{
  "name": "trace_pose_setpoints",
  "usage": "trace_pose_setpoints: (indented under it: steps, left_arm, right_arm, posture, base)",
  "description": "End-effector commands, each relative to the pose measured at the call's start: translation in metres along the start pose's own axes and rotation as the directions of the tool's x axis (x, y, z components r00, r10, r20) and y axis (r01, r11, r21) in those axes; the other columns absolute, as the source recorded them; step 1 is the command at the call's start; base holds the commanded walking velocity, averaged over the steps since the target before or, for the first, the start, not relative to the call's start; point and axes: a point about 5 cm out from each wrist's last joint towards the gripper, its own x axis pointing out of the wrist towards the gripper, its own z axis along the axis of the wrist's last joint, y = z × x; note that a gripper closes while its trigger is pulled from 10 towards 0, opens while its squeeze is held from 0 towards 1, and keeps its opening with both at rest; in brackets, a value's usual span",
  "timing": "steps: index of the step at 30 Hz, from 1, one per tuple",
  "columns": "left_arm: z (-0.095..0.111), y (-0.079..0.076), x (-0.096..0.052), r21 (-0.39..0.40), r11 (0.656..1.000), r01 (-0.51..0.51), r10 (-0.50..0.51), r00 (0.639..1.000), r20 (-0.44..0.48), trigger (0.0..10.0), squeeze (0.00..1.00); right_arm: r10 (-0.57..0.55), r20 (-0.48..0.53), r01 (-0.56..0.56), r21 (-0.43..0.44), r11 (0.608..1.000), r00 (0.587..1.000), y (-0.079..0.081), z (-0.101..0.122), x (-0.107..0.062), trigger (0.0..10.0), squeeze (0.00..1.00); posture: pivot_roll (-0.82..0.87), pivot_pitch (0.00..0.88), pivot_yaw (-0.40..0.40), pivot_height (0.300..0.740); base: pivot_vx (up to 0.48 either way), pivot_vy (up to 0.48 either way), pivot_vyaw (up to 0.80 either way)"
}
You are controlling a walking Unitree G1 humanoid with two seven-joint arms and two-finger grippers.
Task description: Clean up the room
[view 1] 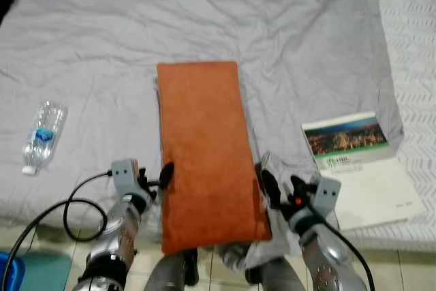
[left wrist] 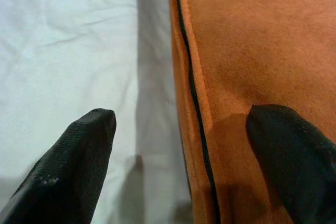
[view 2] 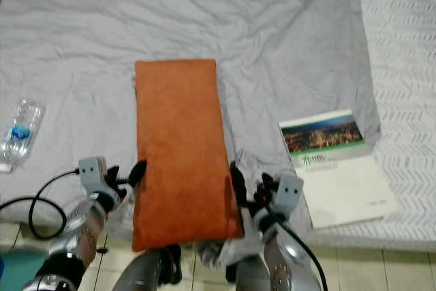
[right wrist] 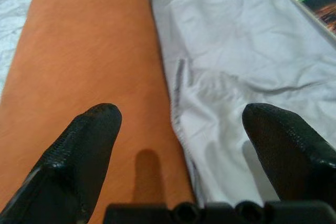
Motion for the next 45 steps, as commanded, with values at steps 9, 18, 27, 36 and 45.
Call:
trace_pose_setpoints:
  steps: [9, 18, 27, 36, 45]
  left_arm:
    - [-0.008, -0.014, -0.014, -0.112, 0.99, 0.085, -0.085, 0.996, 0.005, 10.0, 0.0]
    - [-0.002, -0.034, -0.008, -0.188, 0.969, 0.159, -0.162, 0.987, 0.004, 10.0, 0.0]
    - [-0.014, -0.029, -0.015, -0.188, 0.973, 0.136, -0.155, 0.984, -0.088, 10.0, 0.0]
    - [0.001, -0.01, -0.038, -0.031, 0.993, 0.116, -0.119, 0.986, -0.119, 10.0, 0.0]
    - [-0.004, -0.013, -0.021, -0.125, 0.99, 0.063, -0.071, 0.995, -0.063, 10.0, 0.0]
  right_arm:
    - [0.044, -0.092, -0.034, 0.111, 0.993, 0.995, 0.02, -0.017, -0.021, 10.0, 0.0]
    - [0.085, -0.162, -0.049, 0.218, 0.975, 0.983, 0.031, -0.035, 0.001, 10.0, 0.0]
    - [0.107, -0.239, -0.052, 0.223, 0.973, 0.965, 0.041, -0.059, 0.003, 10.0, 0.0]
    - [0.142, -0.296, -0.077, 0.22, 0.972, 0.944, 0.05, -0.073, -0.006, 10.0, 0.0]
    - [0.136, -0.316, -0.075, 0.196, 0.978, 0.939, 0.05, -0.081, 0.001, 10.0, 0.0]
  posture:
    - [-0.06, 0.46, 0.013, 0.74]
    - [-0.06, 0.461, 0.021, 0.74]
    - [-0.05, 0.48, 0.024, 0.74]
    - [-0.05, 0.488, 0.027, 0.74]
    - [-0.05, 0.502, 0.005, 0.74]
  base:
    - [0.0, 0.0, 0.0]
    - [0.0, 0.0, 0.0]
    - [0.0, 0.0, 0.0]
    - [0.0, 0.0, 0.0]
    - [0.0, 0.0, 0.0]
